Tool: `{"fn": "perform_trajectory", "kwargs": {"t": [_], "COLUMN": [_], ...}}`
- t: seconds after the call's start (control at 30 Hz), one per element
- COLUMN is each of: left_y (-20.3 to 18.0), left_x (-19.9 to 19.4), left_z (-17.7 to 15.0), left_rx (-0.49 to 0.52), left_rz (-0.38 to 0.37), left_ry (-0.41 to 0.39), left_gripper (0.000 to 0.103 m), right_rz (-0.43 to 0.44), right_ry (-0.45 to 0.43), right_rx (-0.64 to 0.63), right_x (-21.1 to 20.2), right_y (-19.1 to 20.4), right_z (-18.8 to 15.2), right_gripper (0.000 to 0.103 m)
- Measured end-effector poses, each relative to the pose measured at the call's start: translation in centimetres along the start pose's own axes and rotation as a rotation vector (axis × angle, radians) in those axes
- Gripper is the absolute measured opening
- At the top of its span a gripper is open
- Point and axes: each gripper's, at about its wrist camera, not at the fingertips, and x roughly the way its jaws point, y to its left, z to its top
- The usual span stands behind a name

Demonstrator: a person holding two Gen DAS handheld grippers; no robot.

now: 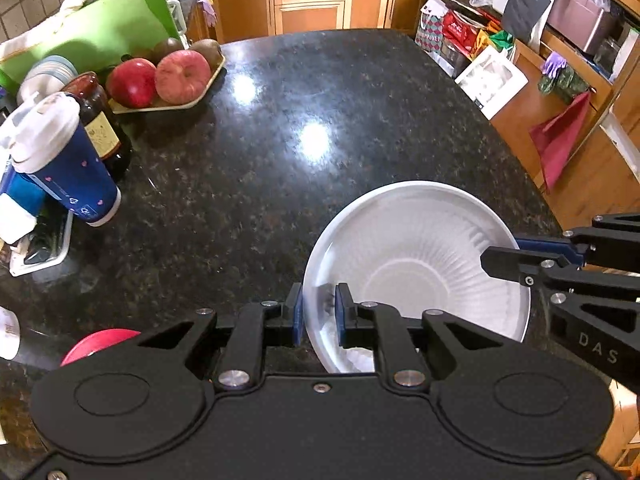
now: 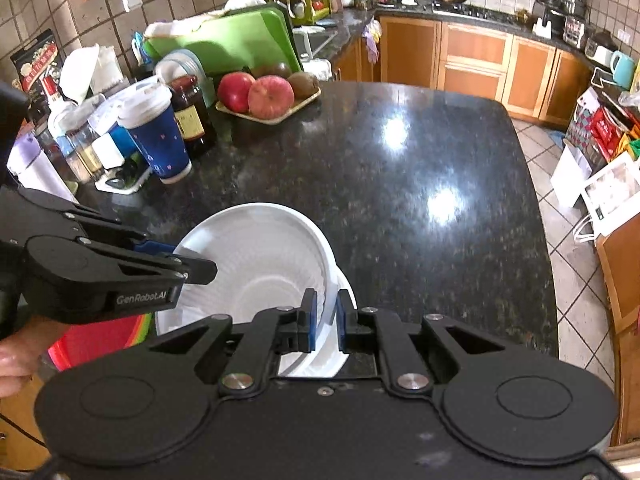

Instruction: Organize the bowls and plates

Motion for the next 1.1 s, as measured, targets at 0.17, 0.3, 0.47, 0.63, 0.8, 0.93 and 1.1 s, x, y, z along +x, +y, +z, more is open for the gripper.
{"fn": "perform_trajectory", "kwargs": {"t": [0.17,0.3,0.47,0.63,0.8,0.93,1.1], "left_y": [-0.4,-0.4,-0.8,-0.8,-0.5,-0.4,-0.5], "left_x": [0.9,1.4,1.3,1.4,1.6,1.8,1.7], "left_z": [-0.4,-0.6,-0.9,-1.1,-1.1,-1.3,-1.5], "left_rx": [0.017,0.03,0.054,0.069,0.062,0.045,0.025], "left_rz": [0.002,-0.001,0.0,-0.007,-0.013,-0.019,0.0], "left_ry": [0.017,0.019,-0.019,-0.039,-0.043,-0.034,-0.045], "left_gripper": [0.02,0.02,0.03,0.031,0.031,0.031,0.031], "right_rz": [-0.001,0.004,0.005,-0.017,-0.015,-0.023,-0.017], "right_ry": [0.027,0.041,0.059,0.049,0.047,0.032,0.004], "right_rx": [0.01,0.015,0.018,0.005,0.005,-0.006,-0.016], "right_x": [1.1,1.7,2.4,2.5,2.6,2.8,3.1], "right_y": [-0.3,-0.6,-0.8,-0.9,-1.1,-1.1,-1.4], "right_z": [-0.6,-0.9,-1.1,-1.2,-1.2,-1.4,-1.7], "right_gripper": [0.012,0.014,0.017,0.017,0.017,0.018,0.018]}}
